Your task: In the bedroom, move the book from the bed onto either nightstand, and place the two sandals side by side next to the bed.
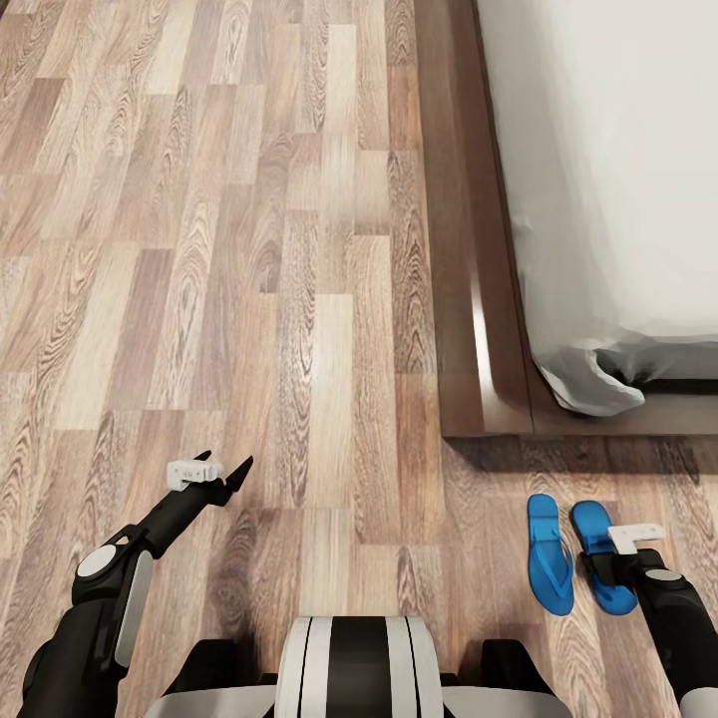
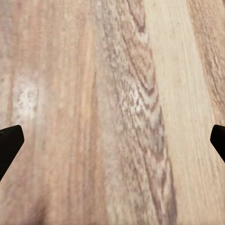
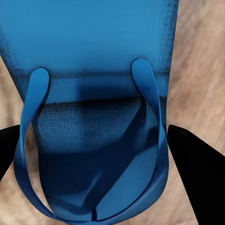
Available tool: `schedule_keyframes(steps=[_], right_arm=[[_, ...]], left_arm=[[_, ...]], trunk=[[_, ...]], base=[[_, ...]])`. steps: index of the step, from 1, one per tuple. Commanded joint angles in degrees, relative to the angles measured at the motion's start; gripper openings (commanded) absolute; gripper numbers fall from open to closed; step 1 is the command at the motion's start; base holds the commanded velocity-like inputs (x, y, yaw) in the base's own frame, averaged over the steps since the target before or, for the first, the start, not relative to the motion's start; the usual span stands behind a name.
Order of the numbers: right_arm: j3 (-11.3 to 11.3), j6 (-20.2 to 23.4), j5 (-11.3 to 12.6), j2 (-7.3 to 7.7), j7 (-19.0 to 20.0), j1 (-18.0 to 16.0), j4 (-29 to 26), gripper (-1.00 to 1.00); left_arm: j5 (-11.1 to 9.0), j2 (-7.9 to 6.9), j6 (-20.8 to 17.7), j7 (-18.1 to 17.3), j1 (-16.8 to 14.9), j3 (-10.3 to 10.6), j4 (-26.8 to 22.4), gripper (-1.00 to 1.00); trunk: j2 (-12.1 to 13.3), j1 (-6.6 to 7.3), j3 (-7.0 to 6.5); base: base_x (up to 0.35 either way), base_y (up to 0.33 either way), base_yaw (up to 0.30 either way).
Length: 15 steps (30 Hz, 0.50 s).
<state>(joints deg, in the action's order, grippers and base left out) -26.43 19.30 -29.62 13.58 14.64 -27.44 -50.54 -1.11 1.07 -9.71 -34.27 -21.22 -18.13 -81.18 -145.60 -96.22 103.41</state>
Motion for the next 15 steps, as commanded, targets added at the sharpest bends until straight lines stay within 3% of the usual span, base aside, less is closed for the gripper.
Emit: schedule_keyframes(steps=[1,5,6,15], right_arm=[[-0.18,-5.59,-0.20,-0.04,0.48,0.02,1.06,-1.00],[-0.19,-5.66,-0.20,-0.04,0.48,0.02,1.06,-1.00],[-0.20,-5.66,-0.20,-0.04,0.48,0.02,1.06,1.00],[-0.13,-5.68,-0.25,-0.04,0.48,0.02,1.06,1.00]], left_arm=[[-0.12,0.07,-0.48,-0.42,-0.05,-0.15,-0.03,1.00],[-0.12,0.07,-0.48,-0.42,-0.05,-0.15,-0.03,1.00],[-0.12,0.07,-0.48,-0.40,-0.05,-0.15,-0.03,1.00],[-0.12,0.07,-0.48,-0.41,-0.05,-0.15,-0.03,1.00]], trunk=[[-0.01,-0.01,0.03],[-0.01,-0.01,0.03],[-0.01,-0.01,0.03],[-0.01,-0.01,0.03]], base=[[0.000,0.000,0.000],[0.000,0.000,0.000],[0.000,0.000,0.000],[0.000,0.000,0.000]])
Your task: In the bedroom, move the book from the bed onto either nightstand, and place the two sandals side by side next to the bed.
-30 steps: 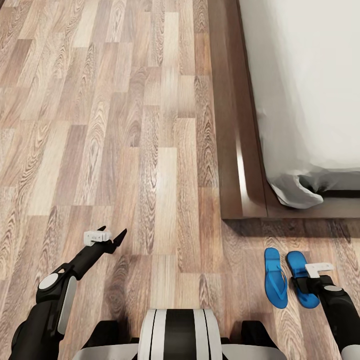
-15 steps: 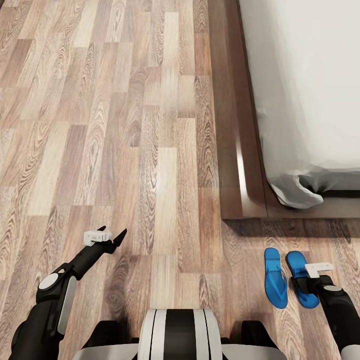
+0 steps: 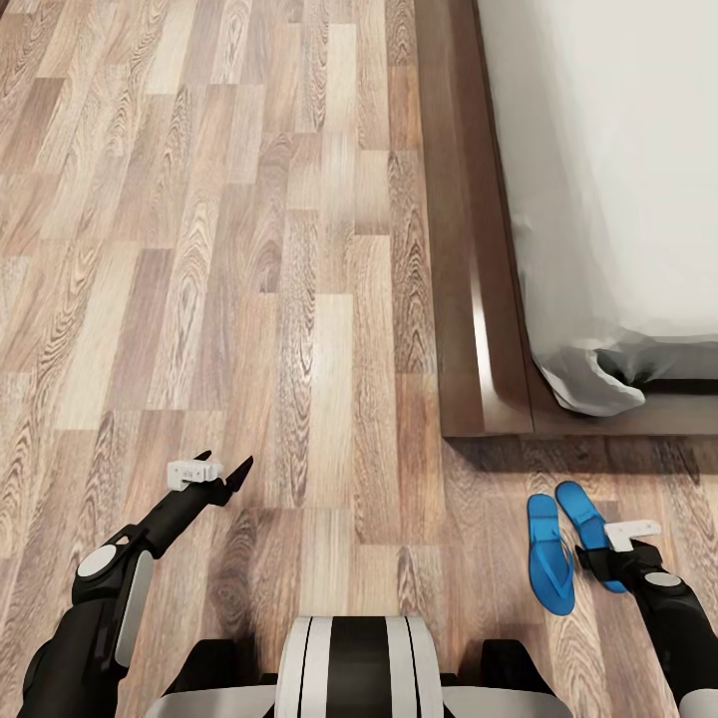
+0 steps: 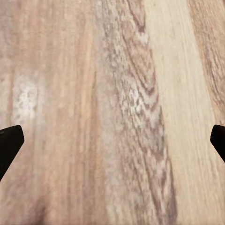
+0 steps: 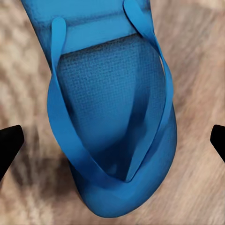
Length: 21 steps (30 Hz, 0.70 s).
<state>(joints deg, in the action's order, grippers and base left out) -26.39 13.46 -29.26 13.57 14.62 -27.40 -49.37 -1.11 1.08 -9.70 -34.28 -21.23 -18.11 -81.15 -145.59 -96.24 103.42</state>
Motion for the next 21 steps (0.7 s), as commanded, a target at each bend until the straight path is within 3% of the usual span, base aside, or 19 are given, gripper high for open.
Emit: schedule_keyframes(steps=[1,21], right_arm=[[-0.17,0.16,-0.59,-0.03,0.49,-0.02,-0.11,1.00],[-0.16,0.16,-0.61,-0.03,0.49,-0.02,-0.11,1.00]], left_arm=[[-0.12,0.07,-0.49,-0.42,-0.04,-0.18,-0.06,1.00],[-0.12,0.07,-0.49,-0.40,-0.04,-0.18,-0.05,1.00]], trunk=[[-0.01,0.01,0.03],[-0.01,0.01,0.03]], base=[[0.000,0.000,0.000],[0.000,0.000,0.000]])
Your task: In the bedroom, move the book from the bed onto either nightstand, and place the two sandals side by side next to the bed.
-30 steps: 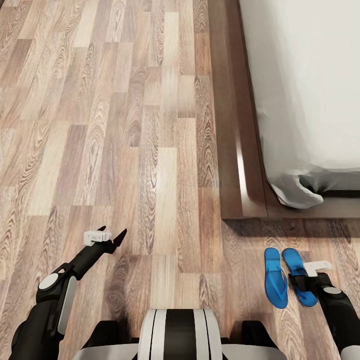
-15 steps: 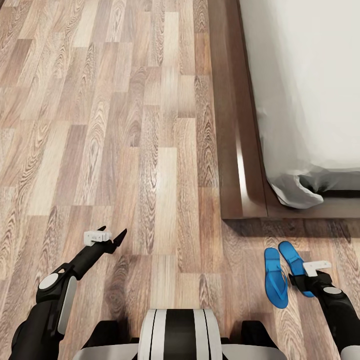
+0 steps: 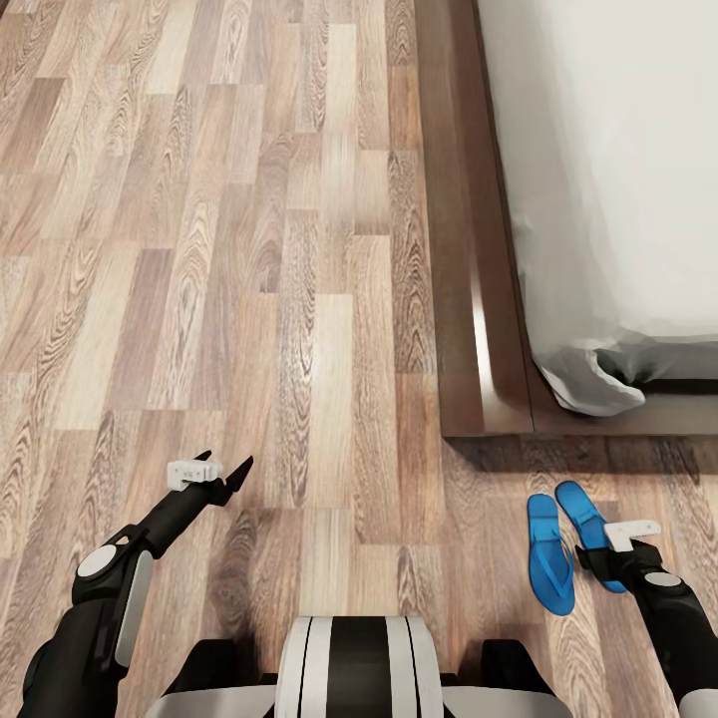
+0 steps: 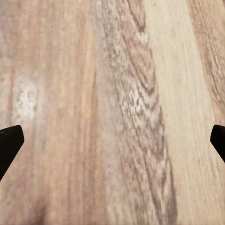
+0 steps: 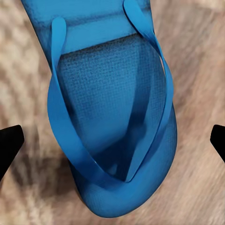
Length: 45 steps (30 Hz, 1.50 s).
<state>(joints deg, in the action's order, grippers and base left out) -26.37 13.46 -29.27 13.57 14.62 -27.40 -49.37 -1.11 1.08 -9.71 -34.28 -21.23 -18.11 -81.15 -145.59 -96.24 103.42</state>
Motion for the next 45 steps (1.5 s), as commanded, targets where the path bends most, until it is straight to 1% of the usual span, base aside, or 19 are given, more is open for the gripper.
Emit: schedule_keyframes(steps=[1,33,37,38,41,42,43,45], right_arm=[[-0.17,0.16,-0.60,-0.03,0.50,-0.02,-0.11,1.00],[-0.46,0.18,-0.53,0.10,0.69,-0.02,-0.13,1.00],[-0.62,0.30,-0.48,0.13,1.11,-0.02,-0.50,1.00],[-0.74,0.32,-0.46,0.18,1.23,0.01,-0.65,1.00],[-0.90,0.33,-0.20,0.30,1.81,0.06,-0.84,1.00],[-1.05,0.33,0.57,0.40,2.76,0.09,-0.97,1.00],[-1.33,0.35,2.04,0.50,4.36,0.11,-1.24,1.00],[-2.09,0.56,6.79,0.63,9.42,0.19,-2.39,1.00]], left_arm=[[-0.12,0.07,-0.49,-0.40,-0.04,-0.17,-0.06,1.00],[-0.12,0.07,-0.57,-0.35,-0.04,-0.12,0.10,1.00],[0.05,0.07,-0.58,-0.38,-0.04,0.49,1.71,1.00],[0.14,0.07,-0.58,-0.37,-0.04,1.17,2.22,1.00],[0.15,0.05,-0.58,-0.40,-0.04,1.73,2.54,1.00],[0.15,0.02,-0.58,-0.41,-0.04,1.86,2.65,1.00],[0.14,0.02,-0.58,-0.42,-0.04,1.95,2.72,1.00],[0.12,0.00,-0.58,-0.46,-0.04,2.05,2.79,1.00]], trunk=[[-0.01,0.01,0.03],[0.42,0.83,-7.06],[0.47,0.94,-7.95],[0.48,0.96,-8.17],[0.52,1.04,-8.83],[0.54,1.07,-9.06],[0.55,1.09,-9.28],[0.58,1.14,-9.72]], base=[[0.000,0.000,0.000],[0.000,0.000,0.000],[0.000,0.000,0.000],[0.000,0.000,0.000],[0.000,0.000,0.000],[0.000,0.000,0.000],[0.000,0.000,0.000],[0.000,0.000,0.000]])
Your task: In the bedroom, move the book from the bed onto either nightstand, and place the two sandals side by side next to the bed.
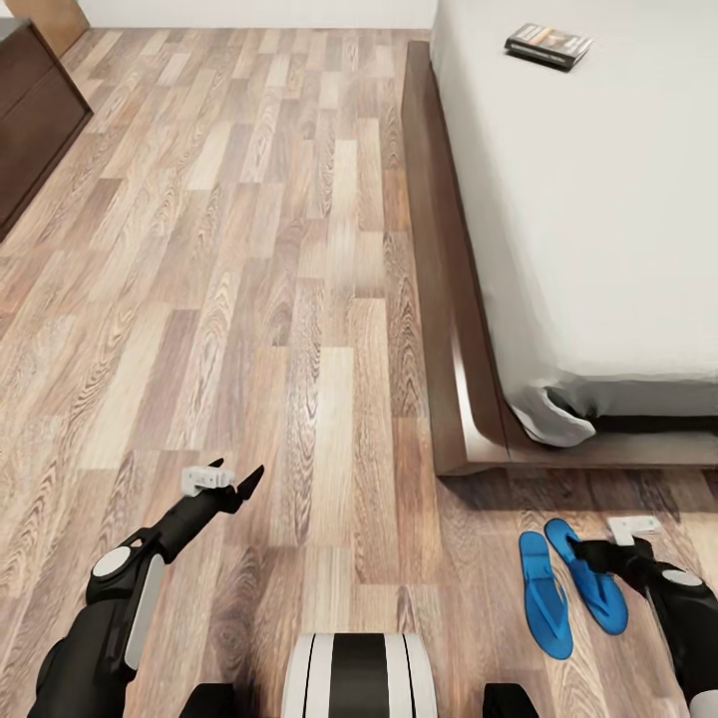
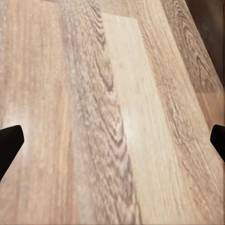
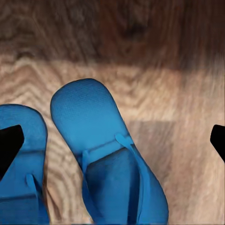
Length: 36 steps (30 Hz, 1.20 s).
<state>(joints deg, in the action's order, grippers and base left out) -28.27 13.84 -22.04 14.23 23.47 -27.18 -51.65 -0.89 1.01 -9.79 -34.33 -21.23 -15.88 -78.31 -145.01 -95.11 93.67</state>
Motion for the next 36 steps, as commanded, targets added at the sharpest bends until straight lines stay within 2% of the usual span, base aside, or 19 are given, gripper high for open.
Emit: schedule_keyframes(steps=[1,2,3,4,6,7,8,10,12,13,14,17,19,22,24,26,29,31,36], right_arm=[[-0.71,0.37,2.25,0.11,3.66,0.02,-0.80,1.00],[-0.98,0.44,3.53,0.23,5.23,0.04,-1.09,1.00],[-1.84,0.61,6.70,1.12,9.64,0.11,-1.65,1.00],[-2.14,0.66,7.50,1.56,11.00,0.14,-1.76,1.00],[-3.70,0.76,9.49,3.51,15.89,0.30,-1.85,1.00],[-4.82,0.79,10.01,4.36,18.26,0.36,-1.76,1.00],[-8.08,0.82,10.58,5.35,23.37,0.47,-1.68,1.00],[-12.34,0.83,10.77,5.74,29.52,0.54,-1.64,1.00],[-15.67,0.96,10.80,5.90,34.81,0.59,-1.63,1.00],[-16.60,1.02,10.80,5.94,36.41,0.60,-1.63,1.00],[-19.73,1.54,10.80,6.02,42.44,0.67,-1.62,1.00],[-21.94,2.13,10.78,6.06,48.26,0.79,-1.60,1.00],[-22.48,2.25,10.71,6.05,50.69,0.84,-1.52,1.00],[-22.87,2.36,10.63,6.01,52.86,0.98,-0.35,1.00],[-22.98,2.37,10.58,5.99,53.51,1.04,1.24,1.00],[-23.02,2.35,10.56,6.00,53.73,1.04,2.32,1.00],[-23.00,2.28,10.54,5.99,53.90,1.06,4.69,1.00],[-22.97,1.93,10.53,5.99,53.89,1.07,7.58,1.00],[-23.01,1.54,10.46,6.02,53.94,1.08,15.06,1.00]], left_arm=[[-0.12,0.06,-0.51,-0.47,-0.03,-0.19,0.03,1.00],[-0.13,0.05,-0.52,-0.49,-0.03,-0.19,0.11,1.00],[-0.14,0.03,-0.55,-0.52,-0.03,-0.24,0.63,1.00],[-0.17,0.01,-0.54,-0.53,-0.03,-0.25,0.86,1.00],[-0.22,-0.02,-0.51,-0.58,-0.03,-0.32,1.69,1.00],[-0.23,-0.03,-0.50,-0.61,-0.03,-0.33,1.97,1.00],[-0.22,-0.08,-0.49,-0.73,-0.03,-0.36,2.33,1.00],[-0.16,-0.15,-0.47,-0.86,-0.03,-0.41,3.53,1.00],[-0.19,-0.60,-0.48,-1.01,-0.02,-0.48,4.99,1.00],[-0.22,-0.84,-0.48,-1.08,0.00,-0.50,5.45,1.00],[-0.32,-2.13,-0.44,-1.97,0.10,-0.53,7.87,1.00],[-0.36,-3.59,-0.38,-4.62,0.46,-0.91,12.45,1.00],[-0.35,-4.49,-0.22,-6.31,0.57,-2.14,15.54,1.00],[-0.21,-6.13,1.40,-8.74,0.70,-6.59,20.82,1.00],[0.00,-6.71,2.69,-10.16,0.73,-8.64,24.37,1.00],[0.21,-7.17,3.90,-10.79,0.84,-9.37,27.32,1.00],[0.39,-9.59,8.99,-11.39,1.56,-9.92,34.19,1.00],[0.37,-10.85,11.28,-11.56,1.76,-9.99,36.53,1.00],[0.38,-11.53,12.66,-11.65,1.88,-9.98,38.03,1.00]], trunk=[[0.00,0.03,-0.20],[0.01,0.06,-0.42],[0.03,0.08,-0.64],[0.04,0.11,-0.86],[0.07,0.16,-1.30],[0.08,0.19,-1.53],[0.10,0.21,-1.75],[0.12,0.26,-2.19],[0.15,0.31,-2.63],[0.16,0.34,-2.86],[0.18,0.37,-3.08],[0.22,0.44,-3.74],[0.24,0.49,-4.18],[0.28,0.57,-4.85],[0.31,0.62,-5.29],[0.34,0.68,-5.74],[0.38,0.75,-6.40],[0.40,0.80,-6.84],[0.47,0.93,-7.95]], base=[[0.000,0.000,0.000],[0.000,0.000,0.000],[0.000,0.000,0.000],[0.000,0.000,0.000],[0.000,0.000,0.000],[0.000,0.000,0.000],[0.000,0.000,0.000],[0.000,0.000,0.000],[0.000,0.000,0.000],[0.000,0.000,0.000],[0.000,0.000,0.000],[0.000,0.000,0.000],[0.000,0.000,0.000],[0.000,0.000,0.000],[0.000,0.000,0.000],[0.000,0.000,0.000],[0.000,0.000,0.000],[0.000,0.000,0.000],[0.000,0.000,0.000]])
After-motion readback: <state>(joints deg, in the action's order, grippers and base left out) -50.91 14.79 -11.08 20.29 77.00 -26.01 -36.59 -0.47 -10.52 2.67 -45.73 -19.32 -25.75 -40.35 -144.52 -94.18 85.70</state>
